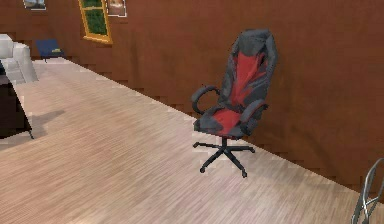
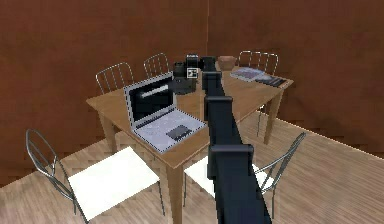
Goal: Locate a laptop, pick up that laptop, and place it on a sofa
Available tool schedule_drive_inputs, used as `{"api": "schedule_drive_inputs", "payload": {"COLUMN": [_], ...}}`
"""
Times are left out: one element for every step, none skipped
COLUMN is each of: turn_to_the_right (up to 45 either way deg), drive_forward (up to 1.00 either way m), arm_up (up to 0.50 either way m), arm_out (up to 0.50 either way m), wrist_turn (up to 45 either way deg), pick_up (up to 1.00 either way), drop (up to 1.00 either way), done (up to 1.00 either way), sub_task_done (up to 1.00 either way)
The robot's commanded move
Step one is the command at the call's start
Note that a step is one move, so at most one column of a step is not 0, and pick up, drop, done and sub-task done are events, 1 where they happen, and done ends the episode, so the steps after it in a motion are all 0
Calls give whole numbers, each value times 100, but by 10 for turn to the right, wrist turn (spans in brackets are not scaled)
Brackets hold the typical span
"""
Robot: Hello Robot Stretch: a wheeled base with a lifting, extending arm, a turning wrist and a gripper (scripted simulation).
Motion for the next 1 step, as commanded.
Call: {"api": "schedule_drive_inputs", "payload": {"turn_to_the_right": [0], "drive_forward": [0], "arm_up": [-30], "arm_out": [0], "wrist_turn": [0], "pick_up": [0], "drop": [0], "done": [0], "sub_task_done": [0]}}
